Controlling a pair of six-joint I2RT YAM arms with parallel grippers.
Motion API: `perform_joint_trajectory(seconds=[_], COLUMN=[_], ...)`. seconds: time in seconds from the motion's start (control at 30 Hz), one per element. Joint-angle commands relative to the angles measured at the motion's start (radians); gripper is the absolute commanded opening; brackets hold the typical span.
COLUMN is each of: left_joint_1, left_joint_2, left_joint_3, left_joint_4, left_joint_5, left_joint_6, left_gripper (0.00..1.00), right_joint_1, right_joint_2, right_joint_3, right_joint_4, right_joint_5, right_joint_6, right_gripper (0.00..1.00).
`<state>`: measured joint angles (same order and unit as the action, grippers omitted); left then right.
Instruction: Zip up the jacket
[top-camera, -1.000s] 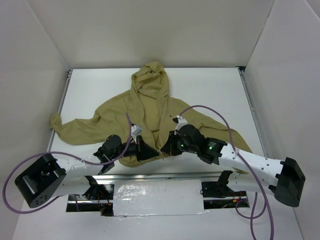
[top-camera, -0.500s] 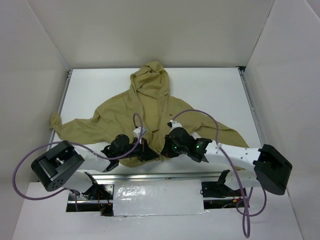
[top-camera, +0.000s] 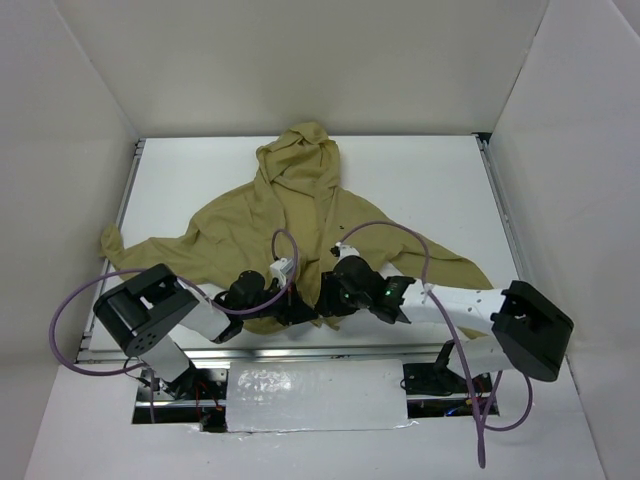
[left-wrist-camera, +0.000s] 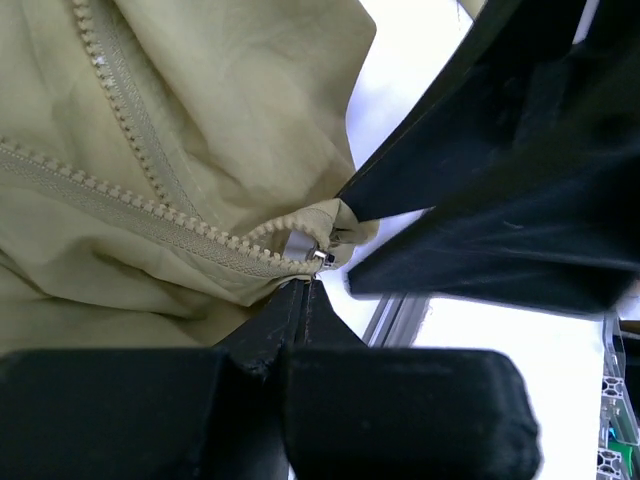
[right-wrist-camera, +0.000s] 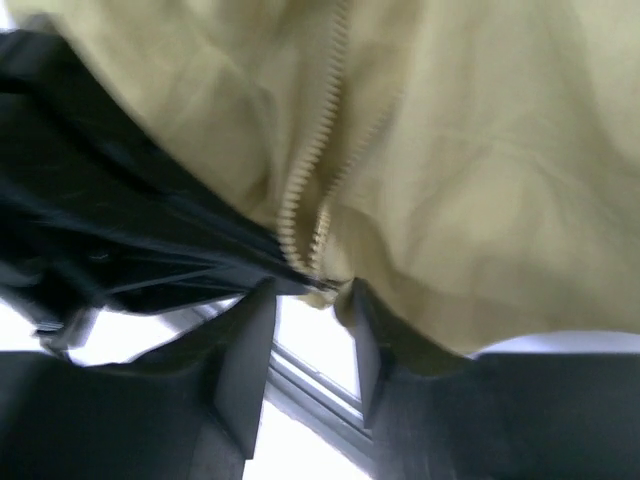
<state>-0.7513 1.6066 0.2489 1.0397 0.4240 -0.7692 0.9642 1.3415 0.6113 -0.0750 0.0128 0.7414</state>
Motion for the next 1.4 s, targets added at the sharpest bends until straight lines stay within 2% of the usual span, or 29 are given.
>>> perform_joint_trajectory(seconds=[0.0, 0.07, 0.3, 0.5, 0.63, 1.37], left_joint_1=[0.001, 0.003, 0.001, 0.003, 0.001, 0.001], left_joint_2=[-0.025, -0.010, 0.006, -0.031, -0.005, -0.013], left_joint_3=[0.020, 0.023, 0.021, 0.023, 0.027, 0.030], left_joint_4=[0.060, 0.075, 0.115, 0.071, 0.098, 0.112], left_joint_5=[0.007, 0.012, 0.029, 0.015, 0.028, 0.045], left_joint_6=[0.002, -0.007, -0.022, -0.004, -0.016, -0.030], left_gripper=[0.00, 0.00, 0.00, 0.00, 0.00, 0.00], right_joint_1=[0.004, 0.004, 0.022, 0.045, 0.045, 0.077], right_joint_2=[-0.086, -0.137, -0.266, -0.289, -0.286, -0.081], right_joint_3=[0.005, -0.002, -0.045, -0.163, -0.197, -0.163], right_joint_4=[0.083, 0.083, -0.011, 0.061, 0.064, 0.153], right_joint_5=[-0.008, -0.007, 0.015, -0.059, -0.024, 0.052], right_joint_6=[-0.010, -0.017, -0.017, 0.015, 0.000, -0.057], right_gripper=[0.45, 0.52, 0.62, 0.62, 0.63, 0.59])
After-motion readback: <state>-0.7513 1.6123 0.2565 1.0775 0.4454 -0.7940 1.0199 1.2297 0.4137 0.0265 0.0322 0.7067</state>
